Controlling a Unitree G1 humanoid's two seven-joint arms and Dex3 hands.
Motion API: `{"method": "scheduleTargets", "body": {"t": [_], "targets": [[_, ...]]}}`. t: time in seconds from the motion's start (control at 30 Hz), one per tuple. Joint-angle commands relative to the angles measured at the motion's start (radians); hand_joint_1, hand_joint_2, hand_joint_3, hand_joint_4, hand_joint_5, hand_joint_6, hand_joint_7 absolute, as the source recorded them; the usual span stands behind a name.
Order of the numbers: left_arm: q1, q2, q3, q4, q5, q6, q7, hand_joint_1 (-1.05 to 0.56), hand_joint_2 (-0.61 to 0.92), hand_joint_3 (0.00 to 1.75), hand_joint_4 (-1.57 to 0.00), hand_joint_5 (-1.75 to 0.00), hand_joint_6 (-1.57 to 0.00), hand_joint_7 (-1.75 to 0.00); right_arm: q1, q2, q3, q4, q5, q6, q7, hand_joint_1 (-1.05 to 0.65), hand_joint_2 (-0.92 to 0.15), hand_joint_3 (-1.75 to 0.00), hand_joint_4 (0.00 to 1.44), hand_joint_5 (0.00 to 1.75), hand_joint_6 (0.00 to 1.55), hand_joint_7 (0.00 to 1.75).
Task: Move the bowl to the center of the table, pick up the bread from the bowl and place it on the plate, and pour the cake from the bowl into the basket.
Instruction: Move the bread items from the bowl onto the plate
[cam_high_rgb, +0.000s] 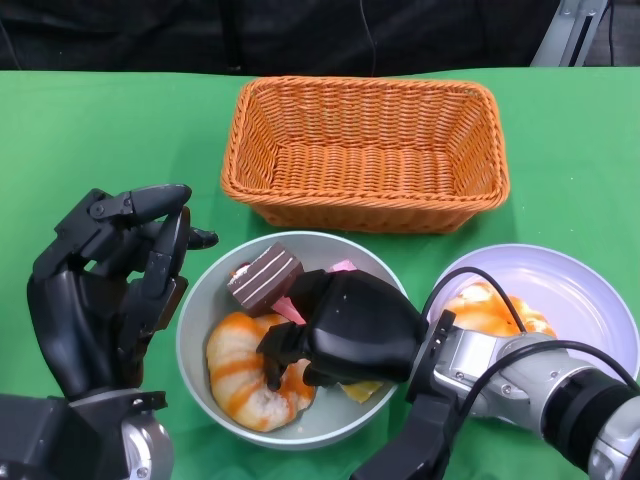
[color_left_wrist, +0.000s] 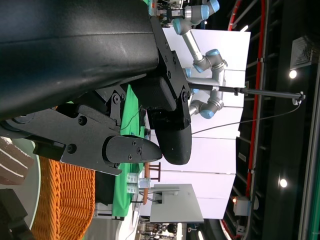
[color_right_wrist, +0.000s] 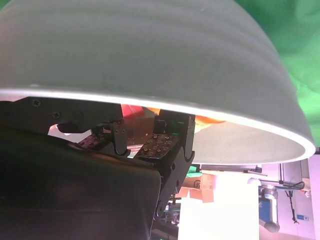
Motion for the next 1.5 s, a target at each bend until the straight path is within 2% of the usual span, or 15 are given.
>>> {"method": "scheduleTargets", "body": {"t": [0.03, 0.1, 0.2, 0.4, 0.47, 0.57, 0.63, 0.7, 0.9, 1.07, 1.17, 1.33, 1.5], "targets": [[-0.01, 0.012, 0.011, 0.013, -0.007, -0.012, -0.012, -0.17, 0.92, 0.32, -0.84, -1.17, -1.01, -0.61, 0.002, -0.025, -0.017, -0.025, 0.003, -0.003, -0.009, -0.21, -0.83, 0.0, 0.71, 1.31, 0.95, 0.33], [-0.011, 0.012, 0.011, 0.016, -0.011, -0.014, -0.015, -0.17, 0.92, 0.32, -0.84, -1.17, -1.01, -0.61, 0.0, -0.026, -0.021, -0.026, 0.005, -0.007, -0.018, -0.22, -0.82, 0.0, 0.75, 1.22, 1.0, 0.18], [-0.013, 0.015, 0.011, 0.021, -0.013, -0.022, -0.019, -0.17, 0.92, 0.32, -0.84, -1.17, -1.02, -0.61, 0.0, -0.023, -0.031, -0.02, 0.018, -0.015, -0.021, -0.24, -0.83, -0.01, 0.77, 1.17, 1.03, 0.1], [-0.012, 0.013, 0.014, 0.022, -0.01, -0.023, -0.022, -0.16, 0.92, 0.33, -0.85, -1.17, -1.02, -0.6, 0.001, -0.023, -0.048, -0.022, 0.033, -0.032, 0.002, -0.26, -0.85, 0.0, 0.79, 1.06, 1.01, 0.03], [-0.014, 0.012, 0.015, 0.024, -0.016, -0.023, -0.026, -0.17, 0.92, 0.33, -0.85, -1.17, -1.02, -0.6, 0.005, -0.025, -0.058, -0.034, 0.045, -0.039, 0.018, -0.27, -0.85, 0.0, 0.8, 1.08, 1.03, 0.03], [-0.016, 0.01, 0.018, 0.026, -0.019, -0.024, -0.03, -0.17, 0.92, 0.32, -0.85, -1.16, -1.03, -0.6, 0.01, -0.028, -0.066, -0.052, 0.056, -0.044, 0.042, -0.3, -0.82, 0.0, 0.78, 1.12, 1.01, 0.01], [-0.017, 0.011, 0.02, 0.028, -0.018, -0.025, -0.031, -0.16, 0.92, 0.33, -0.86, -1.16, -1.03, -0.59, 0.013, -0.029, -0.066, -0.06, 0.054, -0.043, 0.047, -0.34, -0.79, 0.0, 0.78, 1.07, 0.99, 0.0], [-0.018, 0.01, 0.021, 0.028, -0.02, -0.024, -0.033, -0.16, 0.92, 0.33, -0.86, -1.16, -1.03, -0.59, 0.016, -0.029, -0.068, -0.066, 0.055, -0.043, 0.055, -0.38, -0.76, 0.0, 0.78, 1.0, 0.97, 0.0], [-0.017, 0.01, 0.023, 0.028, -0.028, -0.024, -0.044, -0.16, 0.92, 0.34, -0.86, -1.15, -1.03, -0.59, 0.025, -0.034, -0.074, -0.09, 0.056, -0.056, 0.075, -0.34, -0.78, 0.0, 0.96, 0.49, 0.96, 0.0], [-0.017, 0.011, 0.025, 0.033, -0.03, -0.028, -0.049, -0.16, 0.92, 0.34, -0.85, -1.15, -1.02, -0.59, 0.035, -0.036, -0.08, -0.104, 0.06, -0.067, 0.068, -0.31, -0.78, 0.0, 0.99, 0.41, 0.95, 0.0], [-0.02, 0.012, 0.026, 0.037, -0.028, -0.031, -0.048, -0.16, 0.92, 0.35, -0.85, -1.15, -1.02, -0.59, 0.033, -0.034, -0.08, -0.099, 0.052, -0.075, 0.052, -0.28, -0.8, -0.01, 1.03, 0.31, 0.93, 0.0], [-0.02, 0.011, 0.027, 0.035, -0.022, -0.028, -0.042, -0.17, 0.92, 0.32, -0.85, -1.17, -1.03, -0.6, 0.028, -0.034, -0.065, -0.102, 0.015, -0.065, 0.003, -0.34, -0.85, -0.01, 0.95, 0.1, 0.87, 0.0], [-0.015, 0.009, 0.028, 0.012, -0.036, -0.026, -0.045, -0.17, 0.92, 0.36, -0.84, -1.17, -1.01, -0.6, 0.041, -0.015, -0.069, -0.089, 0.011, -0.049, -0.028, -0.38, -0.85, 0.0, 0.92, 0.04, 0.76, 0.0]]}}
